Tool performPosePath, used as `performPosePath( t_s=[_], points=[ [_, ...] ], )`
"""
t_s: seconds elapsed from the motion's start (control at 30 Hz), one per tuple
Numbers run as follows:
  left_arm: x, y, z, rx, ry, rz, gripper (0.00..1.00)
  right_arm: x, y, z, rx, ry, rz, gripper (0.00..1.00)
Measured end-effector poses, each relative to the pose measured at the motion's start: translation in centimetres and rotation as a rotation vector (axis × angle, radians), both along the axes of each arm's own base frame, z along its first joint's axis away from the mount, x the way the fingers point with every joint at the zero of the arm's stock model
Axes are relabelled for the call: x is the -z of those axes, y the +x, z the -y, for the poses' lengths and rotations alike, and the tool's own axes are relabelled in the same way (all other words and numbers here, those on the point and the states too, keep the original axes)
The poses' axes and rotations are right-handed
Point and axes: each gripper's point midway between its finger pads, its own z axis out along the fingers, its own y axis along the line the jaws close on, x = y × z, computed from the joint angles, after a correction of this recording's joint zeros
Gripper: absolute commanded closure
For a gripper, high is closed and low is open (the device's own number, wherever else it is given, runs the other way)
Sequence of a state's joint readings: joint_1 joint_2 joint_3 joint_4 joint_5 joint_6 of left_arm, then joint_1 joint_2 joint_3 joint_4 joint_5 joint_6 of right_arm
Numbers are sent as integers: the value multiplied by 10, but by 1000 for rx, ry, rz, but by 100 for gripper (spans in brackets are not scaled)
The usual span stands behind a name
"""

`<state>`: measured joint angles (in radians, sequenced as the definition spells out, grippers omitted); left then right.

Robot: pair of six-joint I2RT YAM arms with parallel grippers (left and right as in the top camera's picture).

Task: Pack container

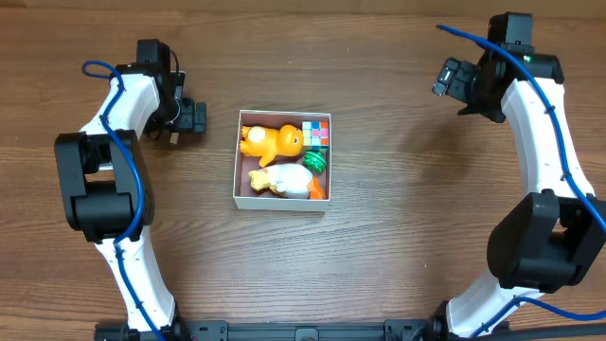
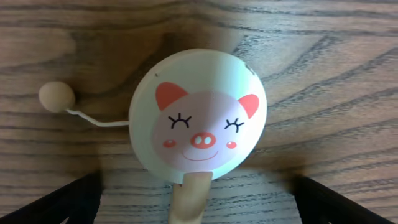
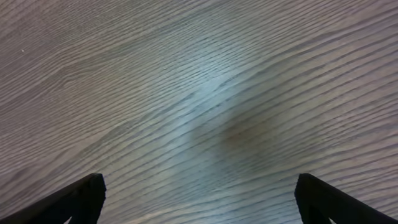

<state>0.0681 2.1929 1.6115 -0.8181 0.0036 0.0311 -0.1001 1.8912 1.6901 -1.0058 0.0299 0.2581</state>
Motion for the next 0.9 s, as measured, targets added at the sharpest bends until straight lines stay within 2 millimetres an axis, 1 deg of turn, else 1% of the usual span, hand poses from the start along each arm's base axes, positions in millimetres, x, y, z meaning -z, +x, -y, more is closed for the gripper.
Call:
performPosePath(
  t_s=[0.07, 0.13, 0.17, 0.2, 0.23, 0.3, 0.33, 0.43, 0.5, 0.6, 0.7, 0.73, 0.77, 0.83, 0.9],
  points=[
    [0, 0, 0, 0, -4, 0, 10, 0, 0, 0, -1, 0, 0, 0],
    [0, -1, 0, -5, -9, -2, 24, 0, 0, 0, 0, 0, 0, 0],
    [0, -1, 0, -4, -9, -3, 29, 0, 0, 0, 0, 0, 0, 0],
    [0, -1, 0, -5, -11, -4, 30, 0, 0, 0, 0, 0, 0, 0],
    [-1, -1, 0, -7, -12, -5, 33, 0, 0, 0, 0, 0, 0, 0],
    [0, -2, -1, -8, -9, -7, 51, 0, 0, 0, 0, 0, 0, 0],
    [0, -2, -1, -13, -9, -7, 59, 0, 0, 0, 1, 0, 0, 0],
    [0, -2, -3, -12, 6, -10, 65, 0, 0, 0, 0, 0, 0, 0],
    [0, -2, -3, -12, 6, -10, 67, 0, 0, 0, 0, 0, 0, 0],
    [0, -3, -3, -12, 6, -12, 78, 0, 0, 0, 0, 0, 0, 0],
    [0, -3, -3, -12, 6, -13, 83, 0, 0, 0, 0, 0, 0, 0],
    [0, -2, -3, -12, 6, -12, 88, 0, 0, 0, 0, 0, 0, 0],
    [0, -2, -3, -12, 6, -12, 90, 0, 0, 0, 0, 0, 0, 0],
    [-3, -2, -3, -12, 6, -20, 93, 0, 0, 0, 0, 0, 0, 0],
    [-9, 0, -3, -12, 5, -37, 93, 0, 0, 0, 1, 1, -1, 0]
  ],
)
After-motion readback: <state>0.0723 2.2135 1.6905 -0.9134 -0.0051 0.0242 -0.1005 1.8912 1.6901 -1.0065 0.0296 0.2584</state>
